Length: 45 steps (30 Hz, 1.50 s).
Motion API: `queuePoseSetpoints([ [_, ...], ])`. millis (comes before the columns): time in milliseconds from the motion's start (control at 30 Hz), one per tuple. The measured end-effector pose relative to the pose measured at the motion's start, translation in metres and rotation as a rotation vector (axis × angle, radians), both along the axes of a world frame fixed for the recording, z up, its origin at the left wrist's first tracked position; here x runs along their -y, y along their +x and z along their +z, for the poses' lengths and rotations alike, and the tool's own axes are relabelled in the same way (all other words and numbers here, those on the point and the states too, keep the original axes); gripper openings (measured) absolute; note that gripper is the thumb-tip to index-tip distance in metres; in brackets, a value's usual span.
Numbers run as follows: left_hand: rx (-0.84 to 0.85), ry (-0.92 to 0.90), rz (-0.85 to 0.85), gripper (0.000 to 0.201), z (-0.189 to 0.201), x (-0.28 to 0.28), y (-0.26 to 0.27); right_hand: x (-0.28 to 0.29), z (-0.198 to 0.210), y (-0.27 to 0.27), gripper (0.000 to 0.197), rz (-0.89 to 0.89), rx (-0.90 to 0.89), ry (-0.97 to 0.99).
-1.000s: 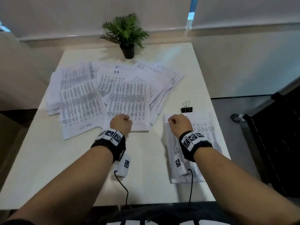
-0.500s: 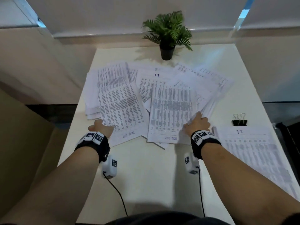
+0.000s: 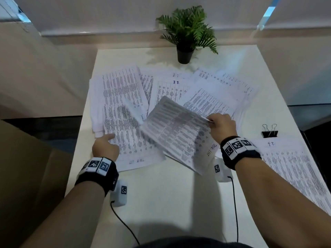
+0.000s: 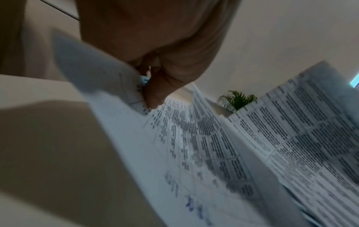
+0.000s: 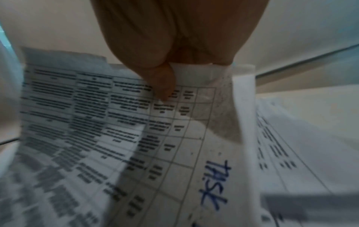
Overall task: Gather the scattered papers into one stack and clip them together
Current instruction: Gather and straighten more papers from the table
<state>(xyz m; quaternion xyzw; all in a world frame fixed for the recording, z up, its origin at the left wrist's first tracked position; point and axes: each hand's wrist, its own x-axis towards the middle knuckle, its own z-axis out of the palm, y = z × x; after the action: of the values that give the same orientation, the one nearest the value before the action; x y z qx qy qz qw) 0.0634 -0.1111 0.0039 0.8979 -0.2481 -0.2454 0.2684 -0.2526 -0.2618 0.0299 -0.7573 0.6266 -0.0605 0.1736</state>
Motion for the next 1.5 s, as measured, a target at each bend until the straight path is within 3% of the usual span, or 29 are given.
queuePoseSetpoints([
  [100, -0.003, -0.027, -0.062, 0.053, 0.009, -0.009, -0.005, -0.002, 0.015, 0.016, 0.023, 0.135, 0.038, 0.035],
  [167, 0.000, -0.074, -0.069, 0.053, 0.013, -0.016, -0.010, -0.003, 0.021, 0.025, 0.024, 0.058, 0.146, 0.080],
  [267, 0.063, -0.123, -0.047, 0.052, 0.024, -0.027, -0.018, -0.008, 0.020, 0.030, 0.018, -0.164, 0.449, 0.146],
  [367, 0.113, -0.187, -0.025, 0.032, 0.044, -0.027, -0.029, -0.023, 0.020, 0.035, 0.014, -0.300, 0.690, 0.370],
  [467, -0.024, -0.262, -0.062, 0.055, 0.065, -0.017, -0.045, -0.041, 0.021, 0.045, 0.012, -0.353, 0.821, 0.558],
  [567, 0.053, -0.282, -0.189, 0.055, 0.079, -0.007, -0.068, -0.052, 0.021, 0.053, 0.013, -0.352, 0.879, 0.654],
  [633, 0.109, -0.308, -0.242, 0.058, 0.088, 0.000, -0.080, -0.052, 0.018, 0.055, 0.025, -0.243, 0.820, 0.542],
  [667, 0.136, -0.311, -0.284, 0.065, 0.093, 0.002, -0.085, -0.050, 0.017, 0.054, 0.044, -0.164, 0.755, 0.392],
  [733, 0.284, -0.229, -0.457, 0.084, 0.106, 0.004, -0.092, -0.044, 0.022, 0.049, 0.078, 0.016, 0.553, -0.072],
  [800, 0.452, -0.144, -0.637, 0.093, 0.116, 0.007, -0.096, -0.037, 0.040, 0.043, 0.090, 0.187, 0.295, -0.454],
  [900, 0.630, -0.273, -0.846, 0.066, 0.129, 0.019, -0.107, -0.028, 0.071, 0.037, 0.082, 0.468, 0.064, -0.514],
  [967, 0.750, -0.478, -0.886, 0.050, 0.131, 0.028, -0.112, -0.022, 0.084, 0.031, 0.046, 0.569, -0.016, -0.408],
  [1033, 0.810, -0.682, -0.711, 0.053, 0.127, 0.039, -0.116, -0.012, 0.089, 0.021, 0.019, 0.428, 0.072, -0.216],
  [1100, 0.699, -0.719, -0.481, 0.058, 0.116, 0.051, -0.116, 0.001, 0.082, 0.007, 0.011, 0.122, 0.275, -0.110],
  [1167, 0.428, -0.611, -0.363, 0.057, 0.094, 0.064, -0.109, 0.021, 0.058, -0.013, 0.010, -0.160, 0.446, -0.019],
  [1267, 0.139, -0.272, -0.294, 0.047, 0.050, 0.084, -0.093, 0.042, 0.009, -0.042, 0.027, -0.410, 0.494, 0.205],
  [1367, 0.020, 0.075, -0.348, 0.046, 0.010, 0.095, -0.083, 0.041, -0.022, -0.055, 0.039, -0.554, 0.523, 0.388],
  [1433, 0.014, 0.130, -0.367, 0.048, -0.004, 0.101, -0.082, 0.037, -0.035, -0.055, 0.038, -0.594, 0.511, 0.405],
  [1500, 0.024, 0.105, -0.353, 0.054, -0.008, 0.107, -0.082, 0.034, -0.044, -0.051, 0.053, -0.650, 0.546, 0.397],
])
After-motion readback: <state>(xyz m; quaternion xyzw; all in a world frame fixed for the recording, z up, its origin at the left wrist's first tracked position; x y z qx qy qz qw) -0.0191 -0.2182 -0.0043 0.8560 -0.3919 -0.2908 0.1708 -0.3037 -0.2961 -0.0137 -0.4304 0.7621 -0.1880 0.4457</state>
